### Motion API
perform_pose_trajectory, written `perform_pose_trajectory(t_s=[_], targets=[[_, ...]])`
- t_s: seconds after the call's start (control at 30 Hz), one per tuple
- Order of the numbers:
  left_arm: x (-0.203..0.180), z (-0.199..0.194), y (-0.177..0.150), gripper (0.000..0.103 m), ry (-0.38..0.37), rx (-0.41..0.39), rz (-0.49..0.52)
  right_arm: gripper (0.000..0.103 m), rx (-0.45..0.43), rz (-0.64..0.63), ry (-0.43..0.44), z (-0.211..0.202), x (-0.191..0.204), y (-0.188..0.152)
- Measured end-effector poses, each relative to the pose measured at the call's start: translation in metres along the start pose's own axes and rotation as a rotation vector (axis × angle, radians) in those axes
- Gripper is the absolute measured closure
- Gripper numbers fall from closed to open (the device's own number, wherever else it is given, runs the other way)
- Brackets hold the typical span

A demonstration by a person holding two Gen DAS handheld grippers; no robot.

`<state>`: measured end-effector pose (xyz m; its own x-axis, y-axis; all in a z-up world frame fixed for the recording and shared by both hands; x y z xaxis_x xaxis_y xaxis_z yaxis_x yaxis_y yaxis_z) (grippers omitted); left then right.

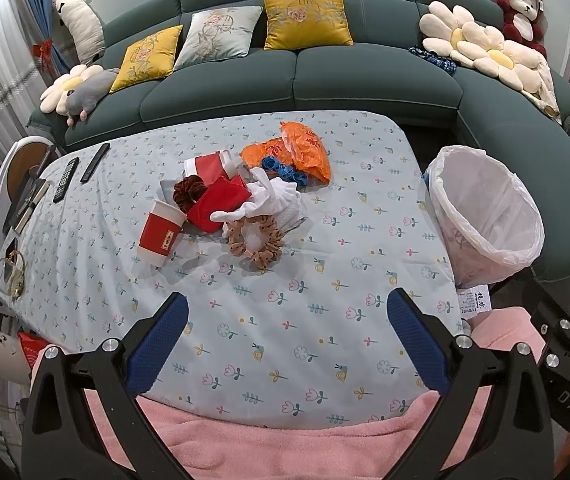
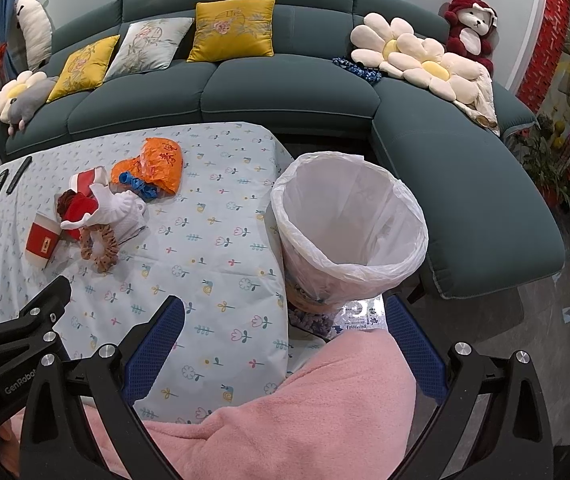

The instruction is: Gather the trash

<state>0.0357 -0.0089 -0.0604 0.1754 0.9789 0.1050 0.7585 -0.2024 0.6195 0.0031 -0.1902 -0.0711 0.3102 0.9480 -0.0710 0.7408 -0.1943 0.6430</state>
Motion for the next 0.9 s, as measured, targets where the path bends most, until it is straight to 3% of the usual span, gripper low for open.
perform_pose_trajectory(t_s=[0.9], targets=[[0.0001,-0.0004,0.0008,0.008,0.001,0.0,-0.001,0.007,0.002,0.001,0.0,-0.0019,0.0006,0.0008]])
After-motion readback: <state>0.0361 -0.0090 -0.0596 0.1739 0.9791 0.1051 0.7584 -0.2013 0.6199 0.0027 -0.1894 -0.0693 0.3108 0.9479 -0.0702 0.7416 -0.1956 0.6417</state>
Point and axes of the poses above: each gripper's, at about its wrist camera, not at the fingertips, and z roughly the way its jaws point, x to its left, y to its top, the point moved 8 cm from there along z, roughly the way its jaws point, and after that the axes turned 4 degrees about -x, right-handed, at the moved point
